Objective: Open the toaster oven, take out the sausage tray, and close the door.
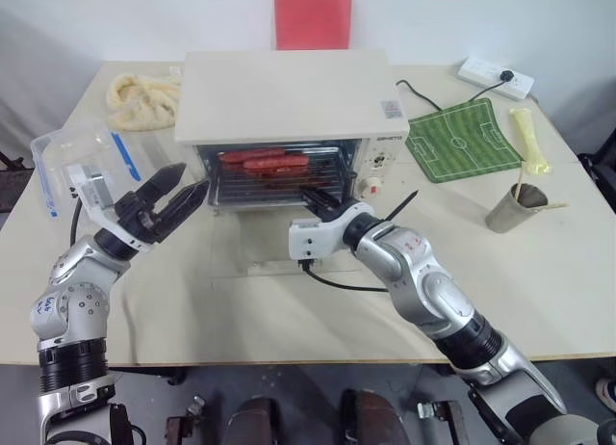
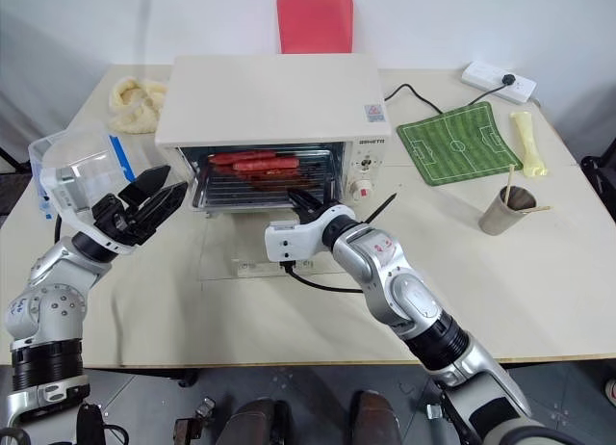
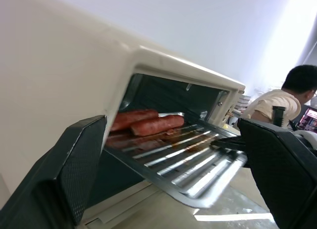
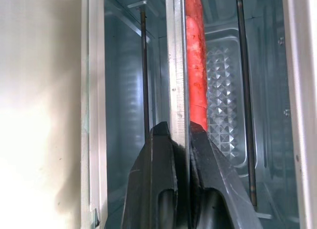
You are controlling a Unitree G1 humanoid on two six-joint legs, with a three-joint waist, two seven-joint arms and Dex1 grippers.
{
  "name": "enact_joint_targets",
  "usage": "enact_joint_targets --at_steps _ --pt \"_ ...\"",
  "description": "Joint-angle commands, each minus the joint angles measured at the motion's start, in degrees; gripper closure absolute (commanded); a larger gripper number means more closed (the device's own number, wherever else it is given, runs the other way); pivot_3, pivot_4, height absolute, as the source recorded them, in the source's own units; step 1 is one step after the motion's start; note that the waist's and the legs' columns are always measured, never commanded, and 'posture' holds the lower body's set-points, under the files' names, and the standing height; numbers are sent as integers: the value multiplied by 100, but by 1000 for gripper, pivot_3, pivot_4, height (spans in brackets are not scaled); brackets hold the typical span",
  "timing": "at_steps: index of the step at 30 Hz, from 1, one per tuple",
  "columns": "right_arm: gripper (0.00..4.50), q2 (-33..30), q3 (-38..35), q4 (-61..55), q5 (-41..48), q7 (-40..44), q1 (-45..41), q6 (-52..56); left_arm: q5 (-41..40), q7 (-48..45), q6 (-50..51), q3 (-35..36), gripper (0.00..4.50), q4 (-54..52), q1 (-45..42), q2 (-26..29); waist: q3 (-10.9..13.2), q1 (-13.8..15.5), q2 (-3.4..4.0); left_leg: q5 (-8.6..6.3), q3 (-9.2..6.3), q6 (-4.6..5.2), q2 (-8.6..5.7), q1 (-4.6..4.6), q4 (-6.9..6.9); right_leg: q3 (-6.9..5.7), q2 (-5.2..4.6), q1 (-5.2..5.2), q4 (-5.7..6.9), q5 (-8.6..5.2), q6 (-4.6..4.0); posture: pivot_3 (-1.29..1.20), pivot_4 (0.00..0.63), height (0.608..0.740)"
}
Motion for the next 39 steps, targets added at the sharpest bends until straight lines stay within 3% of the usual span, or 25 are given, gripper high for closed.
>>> enact_joint_targets --at_steps 1,13,18,31,39 --pt "4481 57 -117 -294 -109 -64 -19 -105 0 -55 -44 33 0 19 -143 60 0 0 0 0 0 0 0 0 2 0 0 1 0 0 0 0 150 740" --pt "4481 214 -185 463 -143 -481 -402 -383 -26 -416 289 -259 0 226 -451 119 0 -26 -1 0 3 -1 1 0 3 0 1 1 0 0 0 0 150 740" --pt "4481 255 -214 720 -148 -645 -547 -537 222 -549 -58 -262 0 757 -818 79 0 -37 -1 4 6 -5 3 2 7 4 3 0 2 0 0 0 150 740" --pt "4481 98 -218 -139 -161 -316 209 -600 649 -903 -626 -331 0 1931 -1706 29 -1 -6 -2 6 6 -5 2 -3 16 2 4 1 6 0 0 0 150 740" --pt "4481 -45 -396 -617 -35 -98 528 -676 668 -928 -604 -308 0 1960 -1750 31 -1 -7 -2 7 7 -4 3 -3 21 4 4 1 8 0 0 0 150 740"
